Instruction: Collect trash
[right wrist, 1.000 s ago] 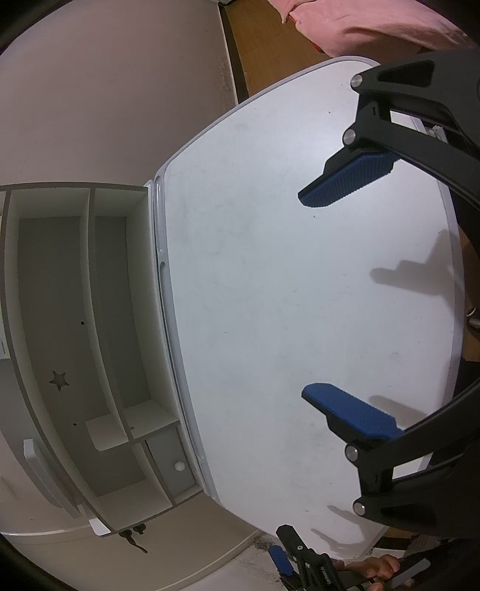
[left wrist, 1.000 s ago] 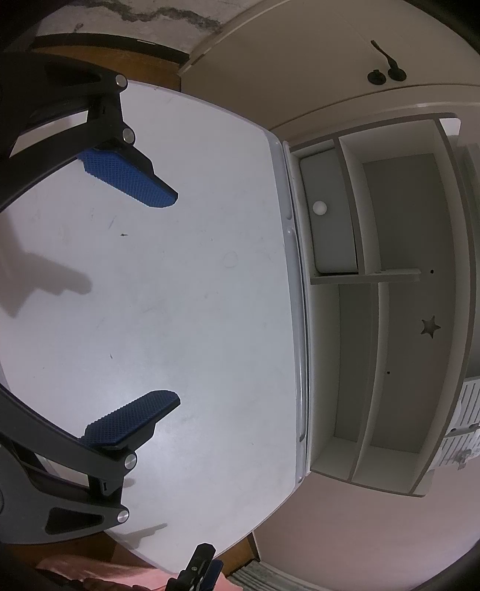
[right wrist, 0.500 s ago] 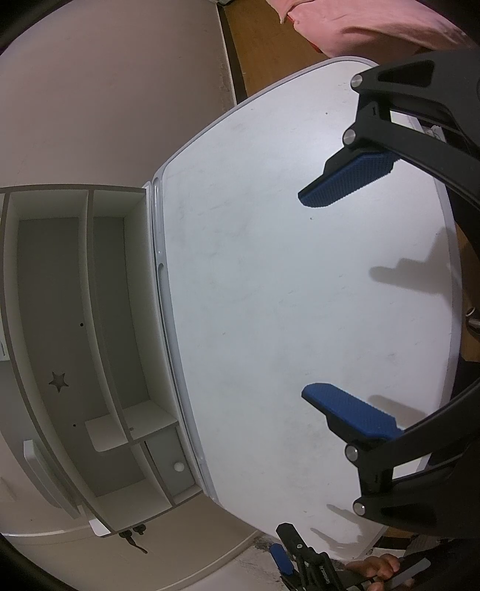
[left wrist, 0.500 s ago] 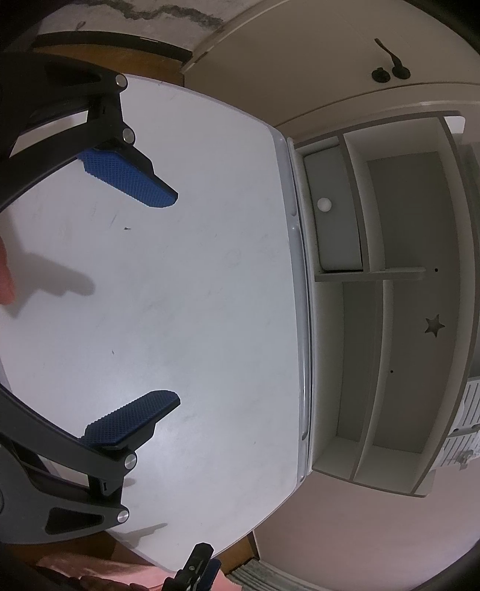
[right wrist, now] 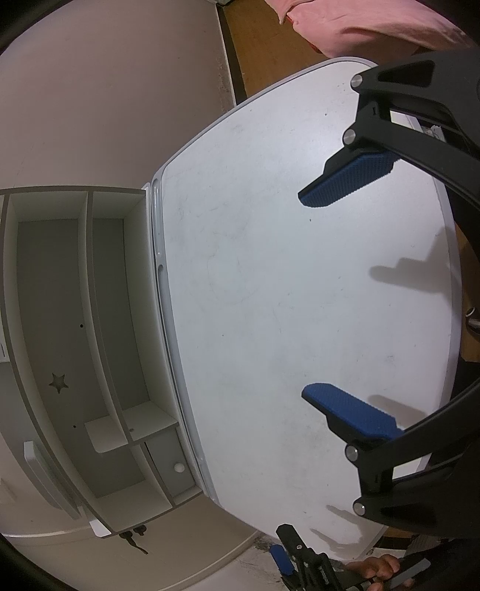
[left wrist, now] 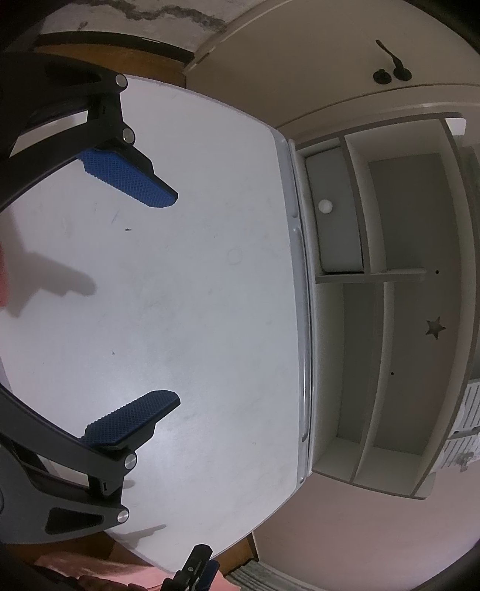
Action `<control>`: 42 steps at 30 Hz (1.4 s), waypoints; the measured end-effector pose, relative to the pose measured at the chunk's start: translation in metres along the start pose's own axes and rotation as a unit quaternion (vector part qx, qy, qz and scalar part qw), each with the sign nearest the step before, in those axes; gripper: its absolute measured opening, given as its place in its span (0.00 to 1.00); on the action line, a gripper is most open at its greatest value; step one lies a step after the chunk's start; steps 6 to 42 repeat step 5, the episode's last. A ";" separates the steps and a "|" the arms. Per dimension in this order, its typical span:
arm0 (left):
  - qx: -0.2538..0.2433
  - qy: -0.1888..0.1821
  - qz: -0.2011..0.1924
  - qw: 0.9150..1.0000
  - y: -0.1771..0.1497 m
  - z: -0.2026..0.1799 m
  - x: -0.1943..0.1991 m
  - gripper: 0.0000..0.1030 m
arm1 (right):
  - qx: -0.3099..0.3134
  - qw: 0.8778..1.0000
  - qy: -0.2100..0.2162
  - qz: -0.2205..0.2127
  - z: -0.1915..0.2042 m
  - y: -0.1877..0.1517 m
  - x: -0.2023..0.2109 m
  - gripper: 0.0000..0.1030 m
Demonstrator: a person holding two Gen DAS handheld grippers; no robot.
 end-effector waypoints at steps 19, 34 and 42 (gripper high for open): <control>0.000 0.000 0.002 1.000 0.000 0.001 -0.001 0.94 | -0.001 1.000 0.000 0.000 0.001 0.001 0.000 0.90; 0.000 0.000 0.002 1.000 0.000 0.001 -0.001 0.94 | -0.001 1.000 0.000 0.000 0.001 0.001 0.000 0.90; 0.000 0.000 0.002 1.000 0.000 0.001 -0.001 0.94 | -0.001 1.000 0.000 0.000 0.001 0.001 0.000 0.90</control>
Point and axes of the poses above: each gripper's, at about its wrist camera, not at the fingertips, and x roughly against the way its jaws point, z to its left, y to its top, the point moved 5 cm from there along -x, roughly the way its jaws point, and after that the axes turned 10 degrees about z, right-handed, at the moved point
